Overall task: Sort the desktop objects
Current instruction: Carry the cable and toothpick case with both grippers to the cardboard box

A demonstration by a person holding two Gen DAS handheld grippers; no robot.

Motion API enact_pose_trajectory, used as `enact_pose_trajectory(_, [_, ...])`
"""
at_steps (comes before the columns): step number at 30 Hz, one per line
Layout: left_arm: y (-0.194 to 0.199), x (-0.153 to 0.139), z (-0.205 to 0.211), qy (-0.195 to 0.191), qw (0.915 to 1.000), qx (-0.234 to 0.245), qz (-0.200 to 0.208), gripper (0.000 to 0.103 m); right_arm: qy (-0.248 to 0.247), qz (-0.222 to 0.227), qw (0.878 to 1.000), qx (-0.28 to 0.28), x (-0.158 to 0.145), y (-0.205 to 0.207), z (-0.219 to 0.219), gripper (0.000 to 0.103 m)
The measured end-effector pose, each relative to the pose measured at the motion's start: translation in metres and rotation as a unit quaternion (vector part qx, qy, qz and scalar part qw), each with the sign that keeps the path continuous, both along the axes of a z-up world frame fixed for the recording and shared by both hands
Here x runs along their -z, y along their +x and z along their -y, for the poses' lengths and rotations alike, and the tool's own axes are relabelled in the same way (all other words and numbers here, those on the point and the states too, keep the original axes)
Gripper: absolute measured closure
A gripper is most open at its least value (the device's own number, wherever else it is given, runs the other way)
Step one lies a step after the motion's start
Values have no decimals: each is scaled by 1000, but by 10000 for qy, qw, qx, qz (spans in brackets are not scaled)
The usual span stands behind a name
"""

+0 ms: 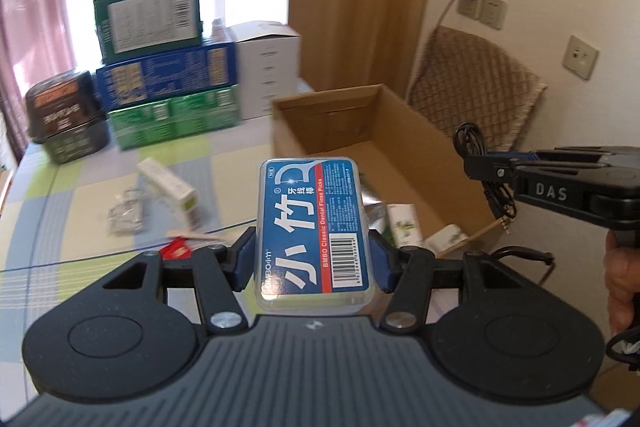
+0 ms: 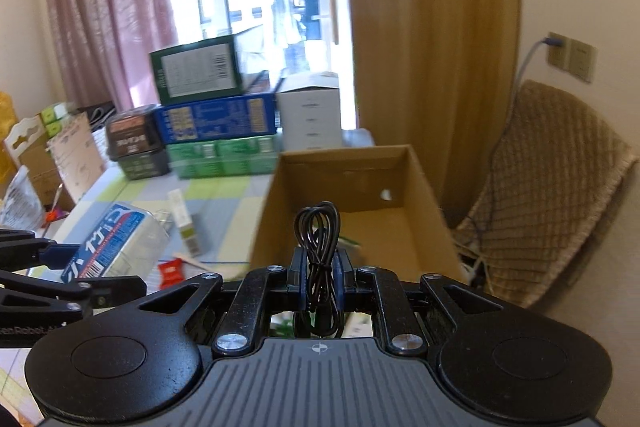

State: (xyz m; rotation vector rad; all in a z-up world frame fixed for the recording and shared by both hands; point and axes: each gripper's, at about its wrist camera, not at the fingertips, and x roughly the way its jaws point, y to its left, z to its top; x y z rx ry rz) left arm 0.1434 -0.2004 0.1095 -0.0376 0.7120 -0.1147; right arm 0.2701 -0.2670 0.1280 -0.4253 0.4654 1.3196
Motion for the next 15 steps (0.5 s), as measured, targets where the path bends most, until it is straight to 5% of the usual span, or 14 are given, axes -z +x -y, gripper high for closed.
enact_pose_trajectory(15, [56,6,62,-169,9993,298,-148,52,-94,-199,9995,228,9,77,3,93])
